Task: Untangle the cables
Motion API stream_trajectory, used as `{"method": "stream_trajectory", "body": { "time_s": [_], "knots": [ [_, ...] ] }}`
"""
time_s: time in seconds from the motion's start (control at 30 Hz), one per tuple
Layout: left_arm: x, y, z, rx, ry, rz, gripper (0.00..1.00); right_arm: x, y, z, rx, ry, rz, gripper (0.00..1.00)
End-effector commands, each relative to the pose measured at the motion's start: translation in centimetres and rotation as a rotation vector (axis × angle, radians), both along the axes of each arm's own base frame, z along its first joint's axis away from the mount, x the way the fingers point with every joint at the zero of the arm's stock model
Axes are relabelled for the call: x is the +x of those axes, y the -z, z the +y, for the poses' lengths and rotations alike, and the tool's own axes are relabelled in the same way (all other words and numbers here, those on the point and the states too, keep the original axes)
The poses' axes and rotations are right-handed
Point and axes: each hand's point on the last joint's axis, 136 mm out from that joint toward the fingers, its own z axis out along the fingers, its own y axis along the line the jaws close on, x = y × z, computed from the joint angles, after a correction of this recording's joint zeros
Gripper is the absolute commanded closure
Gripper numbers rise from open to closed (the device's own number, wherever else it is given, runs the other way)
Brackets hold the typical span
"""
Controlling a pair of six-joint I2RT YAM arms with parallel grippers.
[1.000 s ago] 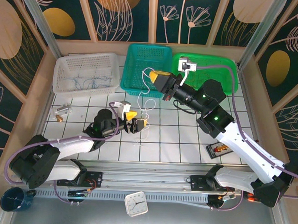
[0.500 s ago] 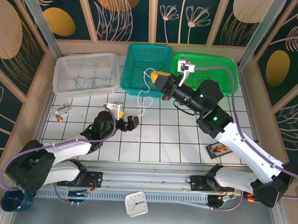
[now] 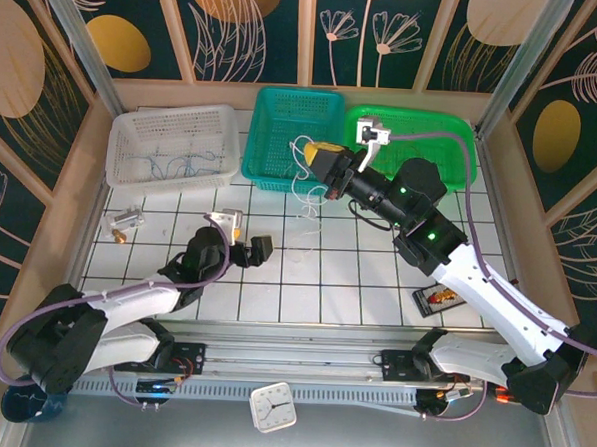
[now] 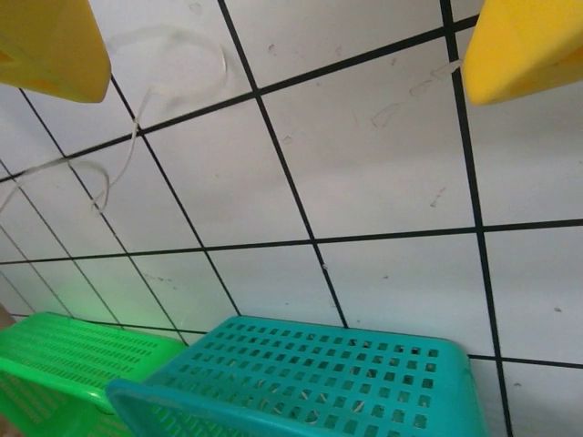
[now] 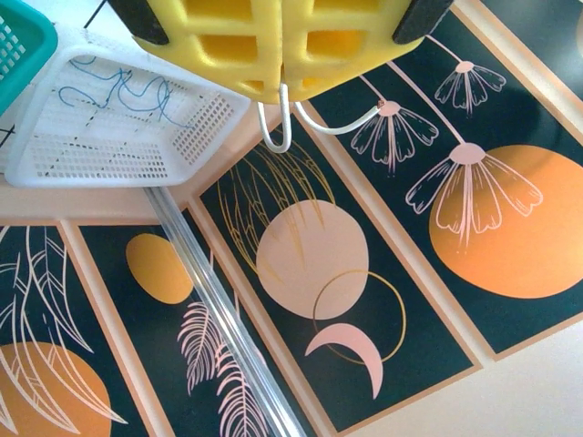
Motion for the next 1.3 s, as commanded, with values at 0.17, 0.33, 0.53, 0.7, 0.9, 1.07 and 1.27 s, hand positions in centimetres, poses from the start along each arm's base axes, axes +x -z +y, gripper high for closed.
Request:
{"method": "stream_trajectory", "body": {
  "time_s": [0.17, 0.33, 0.53, 0.7, 0.9, 1.07, 1.27],
  "knots": [
    [-3.1, -7.9, -4.9, -0.177, 0.343, -0.161, 0.03, 0.9, 0.8, -0.5, -0.018, 0.044, -0.011, 1.00],
    [-3.4, -10.3, -6.4, -0.194, 0.431, -0.178, 0.04, 1.4, 1.7, 0.1, -0.023, 0.036, 0.008, 1.00],
    [-2.6, -11.8, -8.1, -0.214, 0.487, -0.194, 0.08, 1.7, 2.4, 0.8, -0.019, 0.017, 0.031, 1.00],
    [-2.1, -11.0, -9.4, -0.214, 0.530, -0.165, 0.12, 1.5, 2.3, 1.0, -0.004, -0.001, 0.039, 1.00],
    [-1.2, -9.7, -9.6, -0.200, 0.508, -0.150, 0.14, 0.9, 1.8, 1.4, 0.012, -0.028, 0.037, 1.00],
    [-0.4, -9.5, -9.6, -0.197, 0.478, -0.157, 0.15, 0.1, 1.4, 1.9, 0.015, -0.051, 0.032, 1.00],
    [-0.1, -9.5, -9.8, -0.204, 0.470, -0.164, 0.17, -0.9, 1.0, 2.6, 0.020, -0.079, 0.027, 1.00]
  ]
}}
